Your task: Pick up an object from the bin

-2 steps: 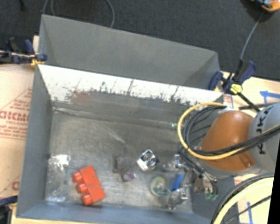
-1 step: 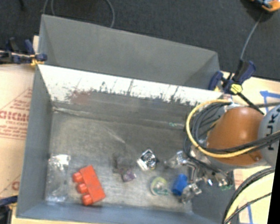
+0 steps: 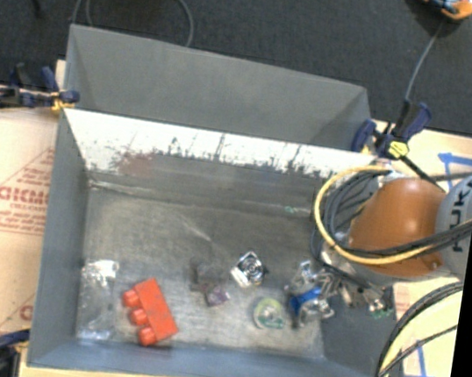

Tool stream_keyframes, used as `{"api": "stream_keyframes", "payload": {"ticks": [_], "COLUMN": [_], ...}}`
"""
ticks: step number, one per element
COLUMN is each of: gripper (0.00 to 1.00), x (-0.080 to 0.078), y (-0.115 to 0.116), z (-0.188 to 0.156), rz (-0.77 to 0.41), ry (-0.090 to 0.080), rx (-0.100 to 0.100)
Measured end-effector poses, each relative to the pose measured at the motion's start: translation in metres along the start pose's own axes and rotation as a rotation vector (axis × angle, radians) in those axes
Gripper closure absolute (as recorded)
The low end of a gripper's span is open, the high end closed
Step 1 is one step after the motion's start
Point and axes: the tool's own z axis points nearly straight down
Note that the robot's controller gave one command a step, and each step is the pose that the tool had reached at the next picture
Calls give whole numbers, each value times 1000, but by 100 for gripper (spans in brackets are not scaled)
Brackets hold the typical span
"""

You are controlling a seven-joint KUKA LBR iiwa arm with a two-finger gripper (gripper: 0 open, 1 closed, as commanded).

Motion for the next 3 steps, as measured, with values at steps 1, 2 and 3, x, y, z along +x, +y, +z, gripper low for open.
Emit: {"api": "stream_keyframes", "payload": {"ticks": [1,2,3], "gripper": [100,100,100], "x": [-105,-54,-59], "y": [-31,-13,-17], "z": [-114,-95,-158], "rz": [-404,-515,-508], "ry": [5,13,7], "rx": [-5,-15,-6]}}
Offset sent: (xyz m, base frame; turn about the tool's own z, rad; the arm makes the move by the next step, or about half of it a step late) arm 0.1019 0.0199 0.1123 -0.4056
